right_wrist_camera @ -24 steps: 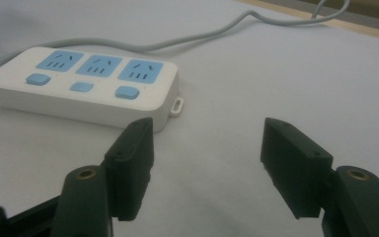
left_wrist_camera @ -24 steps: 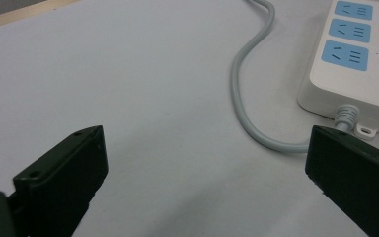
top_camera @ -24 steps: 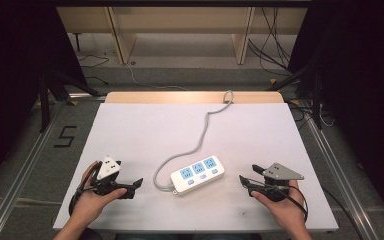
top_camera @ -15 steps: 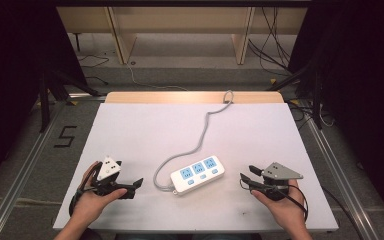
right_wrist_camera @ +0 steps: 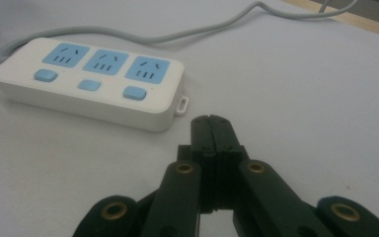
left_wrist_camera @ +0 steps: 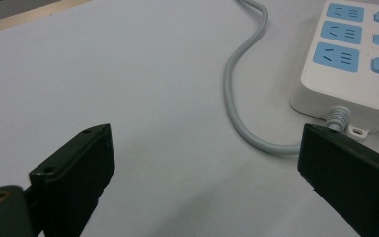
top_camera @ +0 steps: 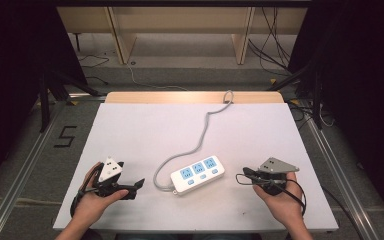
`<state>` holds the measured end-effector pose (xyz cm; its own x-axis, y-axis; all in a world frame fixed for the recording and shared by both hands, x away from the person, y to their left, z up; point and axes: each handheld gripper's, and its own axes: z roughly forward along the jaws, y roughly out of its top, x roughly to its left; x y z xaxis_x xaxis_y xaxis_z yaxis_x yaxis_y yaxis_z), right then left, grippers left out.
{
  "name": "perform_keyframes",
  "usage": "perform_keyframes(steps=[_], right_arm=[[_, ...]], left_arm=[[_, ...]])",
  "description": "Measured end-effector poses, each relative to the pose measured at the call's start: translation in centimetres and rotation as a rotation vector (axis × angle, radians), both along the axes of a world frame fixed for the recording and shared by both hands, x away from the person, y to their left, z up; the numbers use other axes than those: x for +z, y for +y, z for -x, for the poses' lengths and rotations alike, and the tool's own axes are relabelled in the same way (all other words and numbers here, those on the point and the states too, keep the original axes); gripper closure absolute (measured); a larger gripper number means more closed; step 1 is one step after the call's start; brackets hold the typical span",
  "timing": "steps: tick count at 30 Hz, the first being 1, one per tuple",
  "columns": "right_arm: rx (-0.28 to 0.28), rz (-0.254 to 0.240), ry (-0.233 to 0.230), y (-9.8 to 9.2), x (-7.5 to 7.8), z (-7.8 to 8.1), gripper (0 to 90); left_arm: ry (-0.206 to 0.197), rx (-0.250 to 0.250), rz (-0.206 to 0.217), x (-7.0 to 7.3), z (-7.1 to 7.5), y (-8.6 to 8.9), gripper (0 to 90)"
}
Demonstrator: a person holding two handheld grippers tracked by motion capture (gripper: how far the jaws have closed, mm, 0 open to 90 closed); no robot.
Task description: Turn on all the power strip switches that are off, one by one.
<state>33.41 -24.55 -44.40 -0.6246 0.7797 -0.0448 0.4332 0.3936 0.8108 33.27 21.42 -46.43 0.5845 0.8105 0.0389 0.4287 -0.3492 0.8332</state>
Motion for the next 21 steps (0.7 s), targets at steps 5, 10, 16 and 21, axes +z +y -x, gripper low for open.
perform_keyframes(steps=[5,10,16,21], right_arm=[[0.008,-0.004,0.036,0.5,0.1,-0.2,90.0],[0.020,-0.035,0.074,0.8,0.3,-0.2,90.0],[0.036,-0.030,0.084,1.6,0.6,-0.2,90.0],[0.053,-0.025,0.097,2.3,0.7,-0.3,90.0]], left_arm=[[-0.009,0.006,-0.003,0.1,0.1,0.0,7.0],[-0.013,0.007,-0.007,0.1,0.1,0.0,7.1],[-0.018,0.007,-0.005,0.2,0.1,-0.1,7.6],[-0.018,0.005,-0.003,0.2,0.1,-0.1,7.7]])
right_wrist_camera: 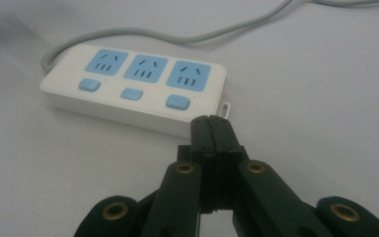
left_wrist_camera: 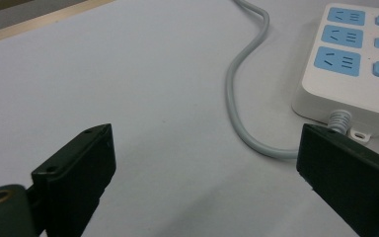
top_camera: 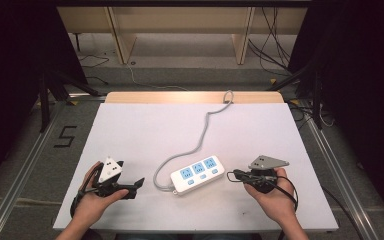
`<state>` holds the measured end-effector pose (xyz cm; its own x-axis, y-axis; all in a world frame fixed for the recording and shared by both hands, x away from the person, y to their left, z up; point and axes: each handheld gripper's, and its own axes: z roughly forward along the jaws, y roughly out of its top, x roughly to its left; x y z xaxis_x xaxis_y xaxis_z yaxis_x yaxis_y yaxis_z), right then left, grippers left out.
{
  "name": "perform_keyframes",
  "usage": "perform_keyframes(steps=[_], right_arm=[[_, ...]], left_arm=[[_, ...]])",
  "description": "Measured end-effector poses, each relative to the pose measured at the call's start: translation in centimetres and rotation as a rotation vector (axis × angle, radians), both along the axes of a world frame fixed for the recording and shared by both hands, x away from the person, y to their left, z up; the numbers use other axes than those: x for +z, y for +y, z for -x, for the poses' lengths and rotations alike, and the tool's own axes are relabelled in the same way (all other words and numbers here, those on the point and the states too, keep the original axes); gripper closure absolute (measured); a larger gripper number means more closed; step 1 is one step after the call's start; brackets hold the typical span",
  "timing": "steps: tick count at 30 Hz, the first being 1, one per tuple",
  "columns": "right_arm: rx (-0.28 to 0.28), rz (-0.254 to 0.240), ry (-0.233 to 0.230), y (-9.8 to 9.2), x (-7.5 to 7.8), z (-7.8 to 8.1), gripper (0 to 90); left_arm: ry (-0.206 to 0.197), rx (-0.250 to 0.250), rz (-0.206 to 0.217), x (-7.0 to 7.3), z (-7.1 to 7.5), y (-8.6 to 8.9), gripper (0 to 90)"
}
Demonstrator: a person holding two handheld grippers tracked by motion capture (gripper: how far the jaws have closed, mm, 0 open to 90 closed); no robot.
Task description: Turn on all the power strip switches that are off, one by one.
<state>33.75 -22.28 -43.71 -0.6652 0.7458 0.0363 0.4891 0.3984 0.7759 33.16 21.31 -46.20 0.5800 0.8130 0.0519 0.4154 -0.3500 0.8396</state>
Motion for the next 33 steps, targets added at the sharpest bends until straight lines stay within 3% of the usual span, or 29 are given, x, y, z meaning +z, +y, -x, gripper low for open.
perform_keyframes(steps=[20,33], right_arm=[[0.063,-0.002,0.023,3.5,0.7,-0.9,90.0],[0.075,0.001,0.056,4.6,1.0,-1.3,90.0]], left_arm=[[-0.003,0.009,0.014,0.0,-0.1,-0.1,8.1],[0.000,0.009,0.015,0.0,0.0,-0.2,8.1]])
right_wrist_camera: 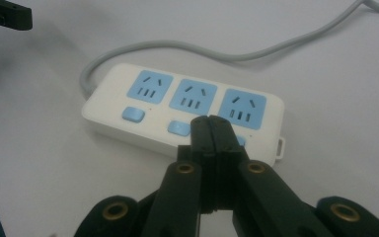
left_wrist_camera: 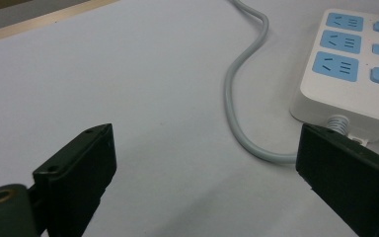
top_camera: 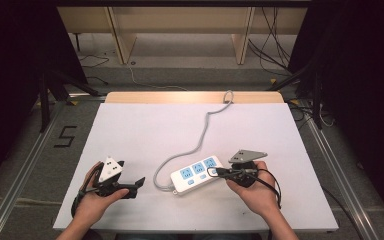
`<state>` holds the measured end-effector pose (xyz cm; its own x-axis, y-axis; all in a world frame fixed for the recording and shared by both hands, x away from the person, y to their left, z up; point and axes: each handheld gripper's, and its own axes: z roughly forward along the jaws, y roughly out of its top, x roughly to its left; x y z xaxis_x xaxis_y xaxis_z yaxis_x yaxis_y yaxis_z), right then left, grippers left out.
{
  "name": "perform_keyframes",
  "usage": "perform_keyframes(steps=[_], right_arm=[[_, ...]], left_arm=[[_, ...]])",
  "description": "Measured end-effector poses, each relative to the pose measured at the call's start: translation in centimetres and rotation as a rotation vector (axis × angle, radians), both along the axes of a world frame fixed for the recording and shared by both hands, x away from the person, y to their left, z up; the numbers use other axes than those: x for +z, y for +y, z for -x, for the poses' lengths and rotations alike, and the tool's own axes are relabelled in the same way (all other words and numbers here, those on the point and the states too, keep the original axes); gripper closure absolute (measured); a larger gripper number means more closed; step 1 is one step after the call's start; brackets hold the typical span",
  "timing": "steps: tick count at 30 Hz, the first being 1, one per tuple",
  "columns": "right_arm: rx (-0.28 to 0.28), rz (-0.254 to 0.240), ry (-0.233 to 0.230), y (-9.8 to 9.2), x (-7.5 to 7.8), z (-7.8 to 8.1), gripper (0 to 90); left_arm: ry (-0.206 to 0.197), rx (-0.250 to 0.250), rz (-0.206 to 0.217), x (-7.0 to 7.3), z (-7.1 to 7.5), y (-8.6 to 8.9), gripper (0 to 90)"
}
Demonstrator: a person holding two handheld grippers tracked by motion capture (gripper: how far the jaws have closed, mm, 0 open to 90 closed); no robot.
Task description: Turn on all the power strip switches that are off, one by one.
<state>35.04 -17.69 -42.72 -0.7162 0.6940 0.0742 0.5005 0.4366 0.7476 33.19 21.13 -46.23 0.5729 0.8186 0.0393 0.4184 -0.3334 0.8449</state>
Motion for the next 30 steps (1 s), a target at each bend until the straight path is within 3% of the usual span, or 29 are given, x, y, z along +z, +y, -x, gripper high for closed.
perform_keyframes(steps=[13,30], right_arm=[[0.026,0.039,0.051,2.0,0.3,-0.7,90.0],[0.061,0.089,0.072,4.2,0.7,-1.6,90.0]], left_arm=[[0.007,-0.008,-0.007,-0.1,0.0,-0.2,8.5],[0.006,-0.014,-0.014,-0.1,0.1,-0.3,8.6]])
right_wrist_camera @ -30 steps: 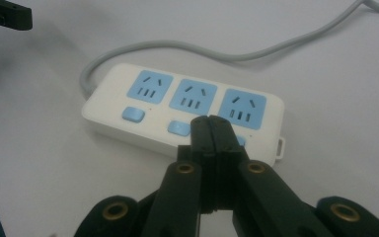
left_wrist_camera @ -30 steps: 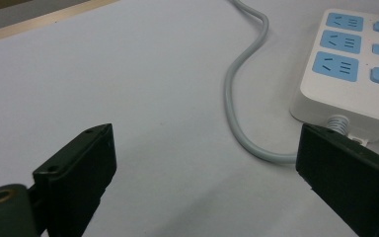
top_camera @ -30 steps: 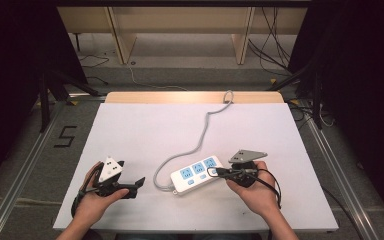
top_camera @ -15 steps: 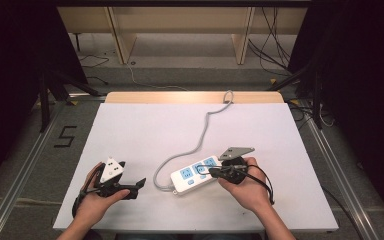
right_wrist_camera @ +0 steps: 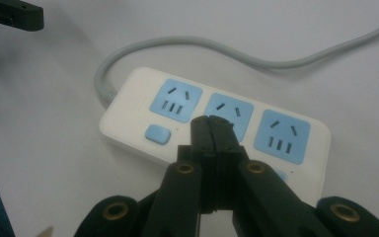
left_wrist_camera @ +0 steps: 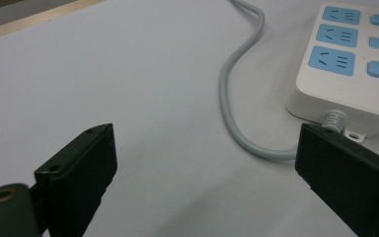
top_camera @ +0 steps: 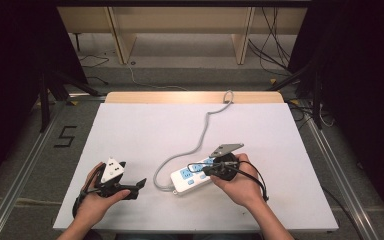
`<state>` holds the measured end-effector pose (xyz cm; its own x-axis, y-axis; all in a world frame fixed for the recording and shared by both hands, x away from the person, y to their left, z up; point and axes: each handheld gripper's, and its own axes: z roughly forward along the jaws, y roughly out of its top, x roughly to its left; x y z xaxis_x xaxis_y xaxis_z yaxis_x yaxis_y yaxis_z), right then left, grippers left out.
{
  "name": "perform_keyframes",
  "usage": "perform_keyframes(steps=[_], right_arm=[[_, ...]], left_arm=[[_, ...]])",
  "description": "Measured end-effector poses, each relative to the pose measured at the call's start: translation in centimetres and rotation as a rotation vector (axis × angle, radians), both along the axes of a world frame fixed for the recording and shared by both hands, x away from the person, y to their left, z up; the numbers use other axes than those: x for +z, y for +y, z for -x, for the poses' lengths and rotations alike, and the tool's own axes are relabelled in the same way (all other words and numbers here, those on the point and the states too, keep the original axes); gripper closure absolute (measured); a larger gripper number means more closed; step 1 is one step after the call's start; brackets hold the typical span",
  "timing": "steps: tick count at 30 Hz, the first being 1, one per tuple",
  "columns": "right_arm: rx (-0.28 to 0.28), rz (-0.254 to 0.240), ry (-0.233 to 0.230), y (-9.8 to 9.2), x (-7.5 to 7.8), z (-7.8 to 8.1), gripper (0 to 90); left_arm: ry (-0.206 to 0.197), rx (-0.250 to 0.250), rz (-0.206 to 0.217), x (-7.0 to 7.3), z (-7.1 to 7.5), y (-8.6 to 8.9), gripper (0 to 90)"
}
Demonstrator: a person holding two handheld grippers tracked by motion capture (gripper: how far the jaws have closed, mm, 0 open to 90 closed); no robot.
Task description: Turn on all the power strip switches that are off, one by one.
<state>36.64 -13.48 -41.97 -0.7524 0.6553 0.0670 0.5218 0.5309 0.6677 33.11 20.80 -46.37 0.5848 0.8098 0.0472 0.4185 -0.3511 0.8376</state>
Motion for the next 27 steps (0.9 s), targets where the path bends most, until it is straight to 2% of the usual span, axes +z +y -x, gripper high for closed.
perform_keyframes(steps=[15,27], right_arm=[[0.014,0.028,0.050,1.1,0.2,-0.3,90.0],[0.034,0.058,0.069,2.1,0.8,-0.7,90.0]], left_arm=[[0.000,0.002,-0.002,0.0,0.0,0.0,8.9],[-0.005,0.004,-0.004,0.0,0.0,0.0,8.9]])
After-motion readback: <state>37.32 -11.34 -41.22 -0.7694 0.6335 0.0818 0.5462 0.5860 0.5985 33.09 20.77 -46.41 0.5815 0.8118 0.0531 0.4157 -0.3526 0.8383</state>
